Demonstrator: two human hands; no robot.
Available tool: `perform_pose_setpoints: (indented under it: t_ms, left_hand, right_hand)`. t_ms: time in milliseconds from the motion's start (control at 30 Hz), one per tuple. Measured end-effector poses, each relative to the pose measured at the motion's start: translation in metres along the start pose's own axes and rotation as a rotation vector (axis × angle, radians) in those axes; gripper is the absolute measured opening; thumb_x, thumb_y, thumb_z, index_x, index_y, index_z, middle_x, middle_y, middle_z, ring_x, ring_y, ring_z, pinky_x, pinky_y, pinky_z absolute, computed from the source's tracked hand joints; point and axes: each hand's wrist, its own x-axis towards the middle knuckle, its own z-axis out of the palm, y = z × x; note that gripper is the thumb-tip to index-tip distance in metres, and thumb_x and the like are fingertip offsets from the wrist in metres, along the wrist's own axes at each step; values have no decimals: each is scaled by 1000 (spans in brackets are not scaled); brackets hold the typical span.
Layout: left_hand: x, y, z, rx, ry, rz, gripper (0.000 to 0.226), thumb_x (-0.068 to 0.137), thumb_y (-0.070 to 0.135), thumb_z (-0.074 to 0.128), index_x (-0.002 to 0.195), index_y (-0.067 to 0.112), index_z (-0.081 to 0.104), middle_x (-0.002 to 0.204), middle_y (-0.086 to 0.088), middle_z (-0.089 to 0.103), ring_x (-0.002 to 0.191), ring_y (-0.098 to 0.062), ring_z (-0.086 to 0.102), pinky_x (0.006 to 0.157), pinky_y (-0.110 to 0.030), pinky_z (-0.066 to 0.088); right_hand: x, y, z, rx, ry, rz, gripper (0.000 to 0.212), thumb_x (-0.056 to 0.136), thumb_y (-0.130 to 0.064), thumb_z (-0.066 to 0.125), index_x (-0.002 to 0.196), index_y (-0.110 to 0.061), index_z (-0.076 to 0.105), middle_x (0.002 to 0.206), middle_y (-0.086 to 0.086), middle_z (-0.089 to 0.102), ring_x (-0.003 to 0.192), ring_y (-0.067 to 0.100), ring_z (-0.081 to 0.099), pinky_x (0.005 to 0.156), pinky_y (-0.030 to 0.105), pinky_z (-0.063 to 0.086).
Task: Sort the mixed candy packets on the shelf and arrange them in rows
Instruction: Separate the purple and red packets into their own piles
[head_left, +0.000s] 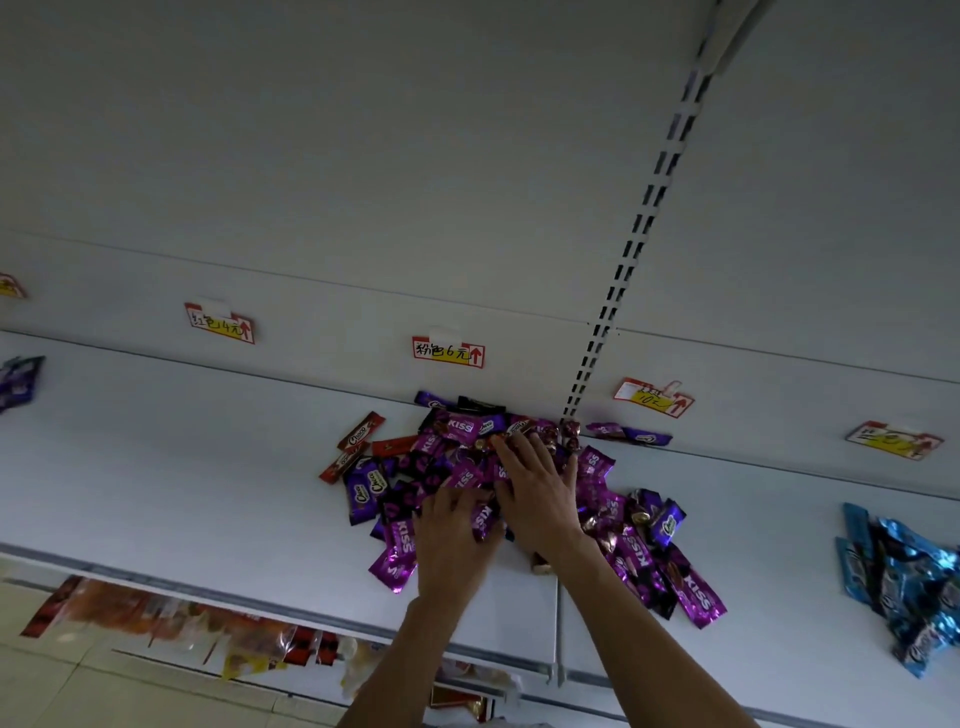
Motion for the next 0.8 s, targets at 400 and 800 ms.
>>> perform_pose_setpoints:
  t_ms: [400, 800]
  left_hand:
    - [26, -62, -28, 69, -60, -48, 78, 76, 56, 12, 131, 15, 51, 147, -8, 35, 137, -31, 29, 110, -48, 23]
    - [19, -66, -30, 74, -127, -16, 61, 79, 53, 35, 122, 18, 59, 137, -12, 50, 129, -36, 42, 103, -49, 32]
  right_hand:
    - [9, -10, -4, 68, 276, 211, 28, 94, -26, 43, 115, -16, 59, 135, 1, 43, 131, 19, 32, 113, 54, 13]
    - [65, -29, -1, 110, -102, 121, 58, 89, -24, 47, 144, -16, 28, 145, 8, 25, 133, 29, 21, 108, 49, 24]
